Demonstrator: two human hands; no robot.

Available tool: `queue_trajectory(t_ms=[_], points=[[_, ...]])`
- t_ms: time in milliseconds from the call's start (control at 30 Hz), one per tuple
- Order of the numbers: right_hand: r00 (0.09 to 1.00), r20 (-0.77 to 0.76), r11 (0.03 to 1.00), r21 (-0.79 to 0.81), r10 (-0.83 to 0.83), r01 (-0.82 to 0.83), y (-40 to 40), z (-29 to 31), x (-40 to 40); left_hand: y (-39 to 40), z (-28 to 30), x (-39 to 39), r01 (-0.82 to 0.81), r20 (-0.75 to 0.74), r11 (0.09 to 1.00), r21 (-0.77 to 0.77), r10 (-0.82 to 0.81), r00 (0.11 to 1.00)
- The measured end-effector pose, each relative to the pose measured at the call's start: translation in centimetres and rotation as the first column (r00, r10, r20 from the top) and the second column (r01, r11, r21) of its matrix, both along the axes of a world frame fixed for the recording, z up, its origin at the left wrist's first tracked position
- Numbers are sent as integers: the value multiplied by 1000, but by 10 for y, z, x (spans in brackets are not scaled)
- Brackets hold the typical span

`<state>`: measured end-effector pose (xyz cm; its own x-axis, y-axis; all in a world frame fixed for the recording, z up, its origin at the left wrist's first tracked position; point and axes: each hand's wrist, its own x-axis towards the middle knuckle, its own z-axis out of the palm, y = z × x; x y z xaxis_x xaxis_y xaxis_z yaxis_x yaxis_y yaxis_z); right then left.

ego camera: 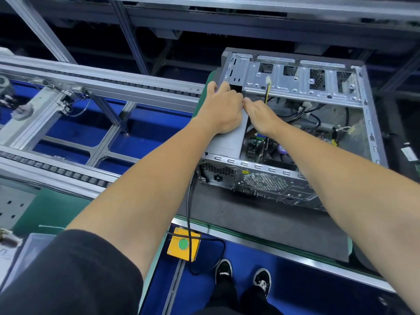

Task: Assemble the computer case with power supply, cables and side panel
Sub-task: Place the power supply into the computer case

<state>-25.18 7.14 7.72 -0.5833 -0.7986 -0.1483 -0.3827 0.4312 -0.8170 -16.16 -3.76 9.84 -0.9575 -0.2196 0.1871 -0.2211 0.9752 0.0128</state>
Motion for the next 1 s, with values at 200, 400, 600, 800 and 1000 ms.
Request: queue_trajectory(t_ms=[200,400,600,800,1000], points=[[991,99,992,93,-92,83,6,-1,2,0,-1,-2,5,59,1000,-9,-5,998],[905,424,995,76,31,-70,11,-2,4,0,-2,-5,-8,92,1000,-17,9,996],[820,572,998,30,26,-53,11,-8,0,-1,0,-8,-28,125,1000,-5,28,992],[980,195,999,29,39,-45,8,-6,8,0,4,-6,-44,104,999,-11,45,994],[1000,-2,1000,-4,16,-16,5,-8,12,6,5,-1,-53,4,996,-66,53,999]])
